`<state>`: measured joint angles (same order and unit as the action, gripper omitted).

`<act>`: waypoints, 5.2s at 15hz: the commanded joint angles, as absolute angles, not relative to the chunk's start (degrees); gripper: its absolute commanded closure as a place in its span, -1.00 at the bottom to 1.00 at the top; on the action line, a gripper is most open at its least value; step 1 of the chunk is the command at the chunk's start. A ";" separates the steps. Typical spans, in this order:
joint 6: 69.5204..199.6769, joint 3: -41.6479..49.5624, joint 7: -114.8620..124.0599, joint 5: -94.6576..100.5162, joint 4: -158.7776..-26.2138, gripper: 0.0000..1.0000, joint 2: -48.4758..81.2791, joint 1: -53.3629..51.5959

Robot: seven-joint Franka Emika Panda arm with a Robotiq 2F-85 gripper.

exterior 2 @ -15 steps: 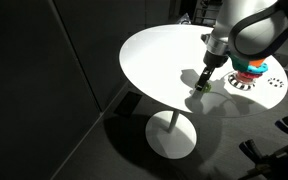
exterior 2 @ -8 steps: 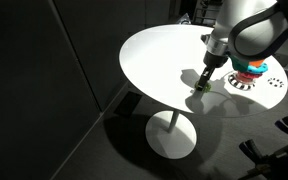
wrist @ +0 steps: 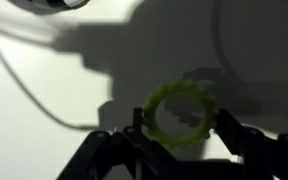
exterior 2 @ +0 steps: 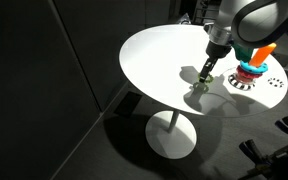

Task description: Put the green ring on the stake

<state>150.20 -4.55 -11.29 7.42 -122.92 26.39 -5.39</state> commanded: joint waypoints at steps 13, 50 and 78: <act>132.44 -2.93 -14.26 7.97 -123.26 0.03 8.77 -2.59; 131.93 3.98 -19.75 9.53 -136.09 0.03 -2.93 2.65; 138.62 5.12 -28.00 4.45 -137.95 -0.99 -0.22 4.18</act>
<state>139.34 5.52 -25.09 6.68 -137.55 0.65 3.76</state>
